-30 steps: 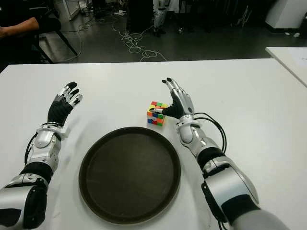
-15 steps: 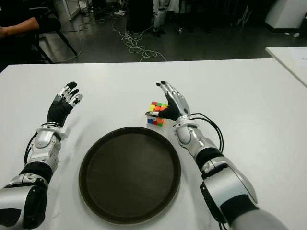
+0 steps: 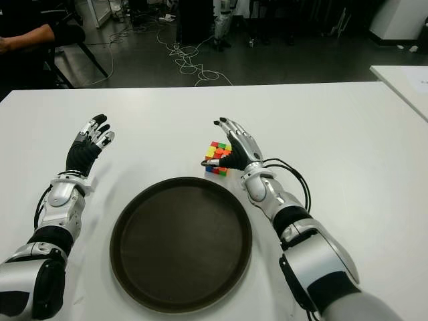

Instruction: Pick up the Rubik's Cube and put it in the plate

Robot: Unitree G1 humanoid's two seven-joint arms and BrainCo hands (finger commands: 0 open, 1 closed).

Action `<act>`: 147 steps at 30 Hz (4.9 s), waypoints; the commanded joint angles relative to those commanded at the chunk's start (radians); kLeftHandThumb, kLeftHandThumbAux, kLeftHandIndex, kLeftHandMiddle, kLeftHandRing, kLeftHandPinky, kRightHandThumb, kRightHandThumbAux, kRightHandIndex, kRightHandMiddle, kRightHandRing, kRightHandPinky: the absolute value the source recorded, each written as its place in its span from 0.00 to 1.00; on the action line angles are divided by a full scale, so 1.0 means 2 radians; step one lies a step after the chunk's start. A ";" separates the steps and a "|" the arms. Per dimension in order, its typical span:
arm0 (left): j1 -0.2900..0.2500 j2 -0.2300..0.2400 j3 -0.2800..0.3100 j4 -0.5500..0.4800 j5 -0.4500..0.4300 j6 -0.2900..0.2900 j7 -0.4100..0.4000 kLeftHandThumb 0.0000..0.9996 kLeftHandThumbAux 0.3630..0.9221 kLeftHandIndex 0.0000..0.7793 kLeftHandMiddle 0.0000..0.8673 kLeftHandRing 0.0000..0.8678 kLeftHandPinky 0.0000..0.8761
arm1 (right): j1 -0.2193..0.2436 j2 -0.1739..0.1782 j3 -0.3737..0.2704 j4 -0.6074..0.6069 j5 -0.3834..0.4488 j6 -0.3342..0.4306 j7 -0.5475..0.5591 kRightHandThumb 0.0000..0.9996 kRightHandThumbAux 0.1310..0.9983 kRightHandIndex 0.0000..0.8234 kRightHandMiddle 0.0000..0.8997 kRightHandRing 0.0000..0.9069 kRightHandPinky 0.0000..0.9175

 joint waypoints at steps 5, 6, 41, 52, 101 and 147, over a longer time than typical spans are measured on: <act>0.000 0.001 0.000 0.000 0.001 0.000 -0.001 0.00 0.52 0.00 0.02 0.00 0.00 | 0.000 0.000 0.000 -0.001 0.001 0.003 0.003 0.00 0.61 0.00 0.00 0.00 0.05; 0.000 0.001 -0.001 0.000 0.001 -0.001 -0.001 0.00 0.53 0.00 0.01 0.00 0.00 | 0.000 0.000 0.000 -0.001 0.001 0.003 0.004 0.00 0.62 0.00 0.00 0.00 0.05; 0.002 0.002 0.001 -0.004 0.000 -0.003 -0.003 0.00 0.52 0.00 0.02 0.00 0.00 | -0.010 -0.006 -0.024 0.009 0.022 0.022 0.020 0.00 0.54 0.00 0.00 0.03 0.05; 0.001 0.002 -0.001 -0.004 0.003 0.000 -0.001 0.00 0.56 0.00 0.02 0.00 0.00 | -0.010 0.000 -0.041 0.015 0.040 0.033 0.045 0.00 0.49 0.02 0.02 0.04 0.07; -0.003 0.000 -0.007 -0.002 0.008 -0.003 0.012 0.00 0.53 0.00 0.04 0.01 0.00 | -0.008 0.010 -0.046 0.019 0.045 0.062 0.091 0.00 0.53 0.07 0.06 0.08 0.08; -0.005 0.001 -0.009 0.004 0.007 -0.006 0.006 0.00 0.51 0.00 0.03 0.00 0.00 | 0.011 0.013 0.007 -0.013 0.001 0.021 0.043 0.00 0.52 0.03 0.05 0.09 0.12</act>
